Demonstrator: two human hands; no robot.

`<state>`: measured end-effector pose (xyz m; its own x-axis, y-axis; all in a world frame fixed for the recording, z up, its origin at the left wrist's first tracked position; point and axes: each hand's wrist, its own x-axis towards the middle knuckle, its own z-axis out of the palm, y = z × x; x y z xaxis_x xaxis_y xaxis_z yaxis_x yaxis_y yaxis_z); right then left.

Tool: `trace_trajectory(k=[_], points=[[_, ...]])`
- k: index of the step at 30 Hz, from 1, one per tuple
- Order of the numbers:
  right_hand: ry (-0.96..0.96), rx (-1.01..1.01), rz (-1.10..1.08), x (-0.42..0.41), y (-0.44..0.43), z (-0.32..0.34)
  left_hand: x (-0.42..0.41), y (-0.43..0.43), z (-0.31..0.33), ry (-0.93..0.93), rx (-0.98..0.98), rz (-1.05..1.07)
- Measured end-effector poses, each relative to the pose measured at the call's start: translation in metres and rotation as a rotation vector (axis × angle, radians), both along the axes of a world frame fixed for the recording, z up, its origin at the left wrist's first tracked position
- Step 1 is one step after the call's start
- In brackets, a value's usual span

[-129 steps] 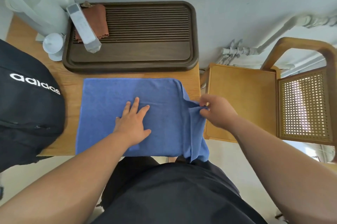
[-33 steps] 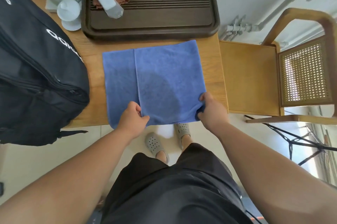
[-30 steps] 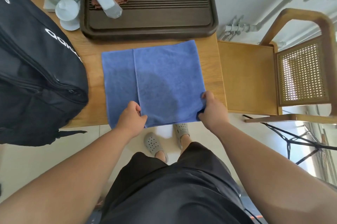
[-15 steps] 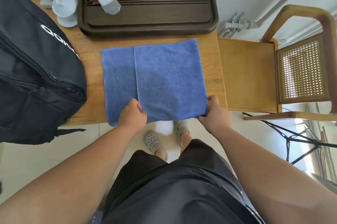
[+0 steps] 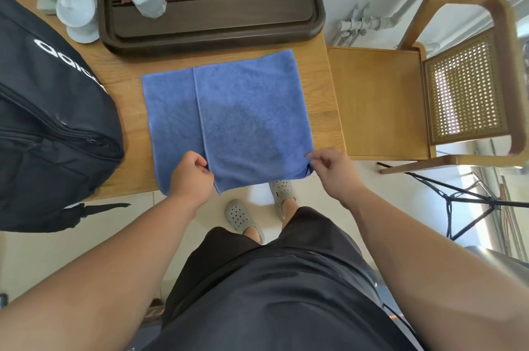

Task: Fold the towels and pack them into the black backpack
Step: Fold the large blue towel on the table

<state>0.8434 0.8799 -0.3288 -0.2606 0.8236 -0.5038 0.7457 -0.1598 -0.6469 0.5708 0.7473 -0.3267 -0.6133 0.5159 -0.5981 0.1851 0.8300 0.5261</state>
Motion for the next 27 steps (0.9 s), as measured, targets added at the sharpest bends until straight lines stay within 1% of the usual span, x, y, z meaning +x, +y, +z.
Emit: trace_trajectory(k=[4,5,6,9,11,13,15,16,18,20,23,27], points=[[0.117,-0.348,-0.149,0.000,0.010,0.010,-0.003,0.002,0.001,-0.038,0.008,0.022],[0.098,-0.374,-0.147,-0.001,0.013,0.011,-0.003,0.003,0.001,-0.047,0.014,0.021],[0.050,-0.353,-0.122,-0.002,0.016,0.011,-0.003,0.004,0.002,-0.058,0.022,0.021],[-0.113,-0.170,0.050,-0.007,0.016,0.013,-0.001,0.006,0.005,-0.084,0.024,0.015],[-0.144,-0.060,0.192,-0.012,0.009,0.016,0.000,0.007,0.005,-0.095,0.016,0.013],[-0.201,0.071,0.382,-0.015,-0.002,0.013,0.000,0.008,0.007,-0.118,0.008,0.030],[-0.342,0.178,0.546,-0.019,-0.013,0.007,0.001,0.011,0.010,-0.179,0.022,0.074],[-0.427,0.220,0.592,-0.021,-0.017,0.003,0.001,0.013,0.012,-0.221,0.037,0.104],[-0.544,0.299,0.615,-0.026,-0.023,-0.002,0.001,0.016,0.013,-0.295,0.072,0.169],[-0.594,0.386,0.611,-0.031,-0.022,-0.006,-0.001,0.017,0.016,-0.368,0.101,0.249],[-0.628,0.516,0.650,-0.036,-0.016,-0.005,-0.001,0.020,0.026,-0.528,0.168,0.427],[-0.601,0.618,0.746,-0.047,-0.013,0.003,0.001,0.027,0.038,-0.737,0.258,0.668]])
